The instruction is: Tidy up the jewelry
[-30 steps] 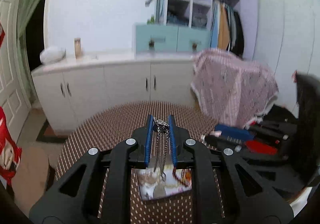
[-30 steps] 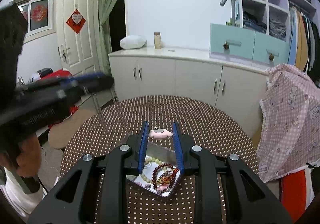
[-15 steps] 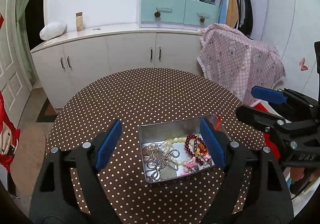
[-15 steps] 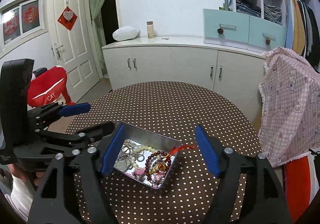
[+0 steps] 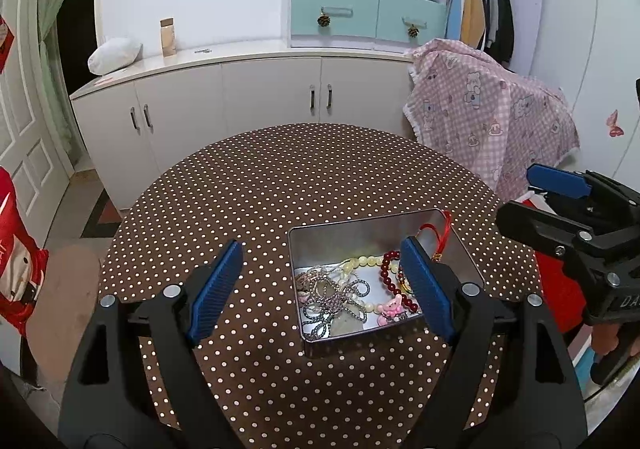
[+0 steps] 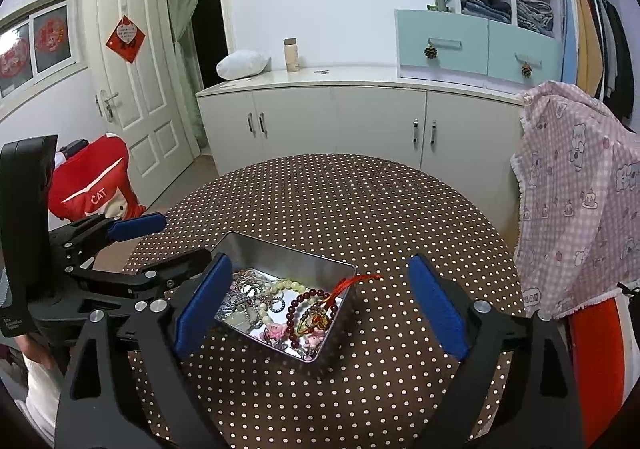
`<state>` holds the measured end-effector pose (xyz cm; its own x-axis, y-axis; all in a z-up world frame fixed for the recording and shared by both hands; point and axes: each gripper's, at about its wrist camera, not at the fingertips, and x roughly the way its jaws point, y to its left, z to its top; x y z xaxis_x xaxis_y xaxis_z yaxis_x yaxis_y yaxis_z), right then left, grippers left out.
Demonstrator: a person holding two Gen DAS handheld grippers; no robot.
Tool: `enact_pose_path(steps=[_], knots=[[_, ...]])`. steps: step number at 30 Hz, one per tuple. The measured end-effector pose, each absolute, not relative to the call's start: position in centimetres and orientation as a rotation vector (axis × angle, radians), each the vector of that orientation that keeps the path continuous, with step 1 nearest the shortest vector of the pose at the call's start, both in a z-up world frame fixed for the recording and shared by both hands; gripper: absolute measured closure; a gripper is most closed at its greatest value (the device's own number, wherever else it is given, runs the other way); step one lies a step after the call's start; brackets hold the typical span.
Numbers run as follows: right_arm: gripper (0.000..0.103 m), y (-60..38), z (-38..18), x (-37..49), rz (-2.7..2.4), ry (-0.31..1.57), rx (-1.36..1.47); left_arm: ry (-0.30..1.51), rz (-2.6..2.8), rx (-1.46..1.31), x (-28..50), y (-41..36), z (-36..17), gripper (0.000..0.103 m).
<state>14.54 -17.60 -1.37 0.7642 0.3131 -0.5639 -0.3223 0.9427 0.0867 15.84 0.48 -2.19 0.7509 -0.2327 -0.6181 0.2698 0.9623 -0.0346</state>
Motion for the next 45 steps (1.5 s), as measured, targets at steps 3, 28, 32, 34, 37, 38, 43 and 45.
enact_pose_path(steps=[3,28,32,34,37,38,43,45], knots=[[0.011,-17.8,-1.5,14.1,0.340,0.607,-0.010,0.664,-0.274,0.060,15.3,0.3,-2.3,0.020],[0.008,-17.6,-2.5,8.2,0.216,0.561,-0.035,0.560,-0.163,0.049,8.8,-0.1,-1.7,0.012],[0.008,-17.6,-2.1,6.9,0.193,0.520,-0.024,0.533,-0.144,0.055,7.6,-0.3,-1.4,0.011],[0.008,-17.5,-1.8,6.3,0.179,0.495,-0.028,0.520,-0.135,0.052,6.9,-0.4,-1.2,0.011],[0.008,-17.6,-1.7,5.6,0.171,0.475,-0.019,0.509,-0.130,0.048,6.2,-0.3,-0.9,0.011],[0.008,-17.5,-1.7,5.4,0.170,0.472,-0.017,0.504,-0.125,0.050,6.0,-0.3,-0.8,0.011],[0.008,-17.4,-1.4,4.6,0.163,0.443,-0.016,0.473,-0.105,0.056,4.8,-0.4,-0.3,0.011],[0.008,-17.3,-1.1,4.2,0.165,0.430,-0.014,0.463,-0.103,0.057,4.5,-0.3,-0.1,0.011]])
